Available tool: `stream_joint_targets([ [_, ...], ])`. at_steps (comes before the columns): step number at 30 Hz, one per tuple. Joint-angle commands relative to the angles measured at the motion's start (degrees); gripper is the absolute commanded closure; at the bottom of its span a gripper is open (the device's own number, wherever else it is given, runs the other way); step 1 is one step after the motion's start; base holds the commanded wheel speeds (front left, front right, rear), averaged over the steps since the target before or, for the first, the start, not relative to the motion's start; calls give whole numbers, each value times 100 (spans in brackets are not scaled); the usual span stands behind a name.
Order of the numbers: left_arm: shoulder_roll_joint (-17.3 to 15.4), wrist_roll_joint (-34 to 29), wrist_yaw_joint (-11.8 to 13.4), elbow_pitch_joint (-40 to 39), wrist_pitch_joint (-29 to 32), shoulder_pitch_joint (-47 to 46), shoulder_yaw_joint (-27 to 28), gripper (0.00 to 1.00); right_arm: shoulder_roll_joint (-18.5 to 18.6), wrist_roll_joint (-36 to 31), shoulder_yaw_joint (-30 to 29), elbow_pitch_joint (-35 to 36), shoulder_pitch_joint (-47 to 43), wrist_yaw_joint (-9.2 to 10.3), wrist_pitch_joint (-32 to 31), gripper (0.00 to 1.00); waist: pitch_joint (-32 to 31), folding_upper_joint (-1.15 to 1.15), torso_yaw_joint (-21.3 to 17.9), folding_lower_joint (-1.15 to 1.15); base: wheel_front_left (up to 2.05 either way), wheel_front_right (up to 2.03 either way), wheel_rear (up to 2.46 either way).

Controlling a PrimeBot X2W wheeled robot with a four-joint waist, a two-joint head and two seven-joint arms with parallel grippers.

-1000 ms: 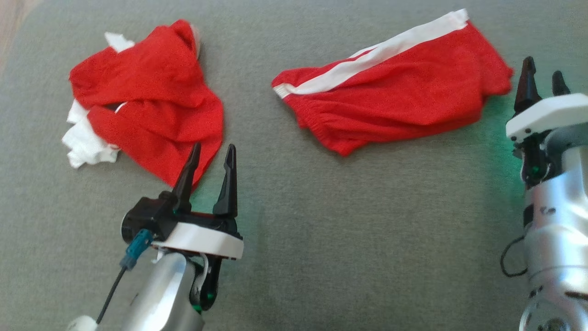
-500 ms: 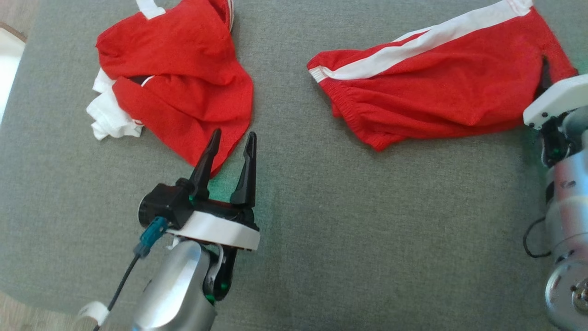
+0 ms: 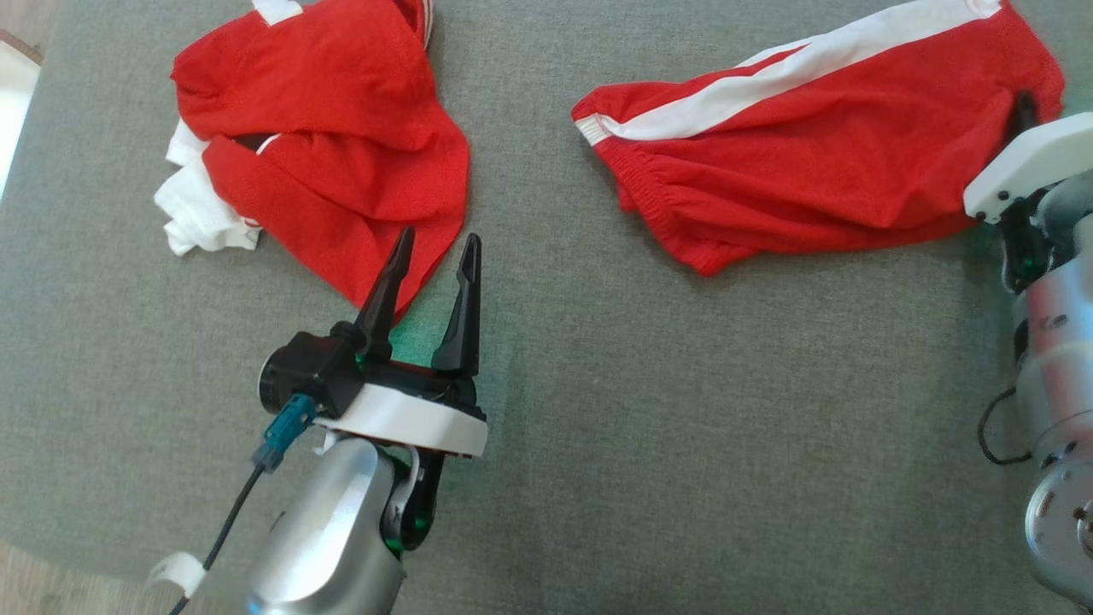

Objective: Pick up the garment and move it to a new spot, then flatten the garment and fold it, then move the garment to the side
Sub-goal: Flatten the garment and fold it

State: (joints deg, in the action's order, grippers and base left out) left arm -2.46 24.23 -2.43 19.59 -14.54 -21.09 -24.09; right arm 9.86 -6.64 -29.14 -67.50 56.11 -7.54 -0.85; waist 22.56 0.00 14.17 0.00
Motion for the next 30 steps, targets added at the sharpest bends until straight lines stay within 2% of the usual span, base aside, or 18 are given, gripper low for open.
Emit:
stream_joint_targets([
  [1,-43,62,33,-148,-46,-115,160,0,-45,-48,134,-22,38,5,36,100,-25,0,-25,0,0,0,0],
  [8,-43,51,23,-99,-46,-62,221,0,248,177,37,-132,23,5,307,100,-207,0,-158,0,0,0,0],
  [18,-42,25,-22,-55,-46,141,333,0,636,519,-673,-226,-445,5,500,100,-662,0,-438,0,0,0,0],
  [25,-42,-7,-49,-45,-46,262,413,0,603,486,-1081,-196,-721,5,634,100,-851,0,-556,0,0,0,0],
  [30,-42,-52,-64,-74,-46,349,470,0,417,580,-1132,-137,-637,5,779,100,-900,0,-602,0,0,0,0],
])
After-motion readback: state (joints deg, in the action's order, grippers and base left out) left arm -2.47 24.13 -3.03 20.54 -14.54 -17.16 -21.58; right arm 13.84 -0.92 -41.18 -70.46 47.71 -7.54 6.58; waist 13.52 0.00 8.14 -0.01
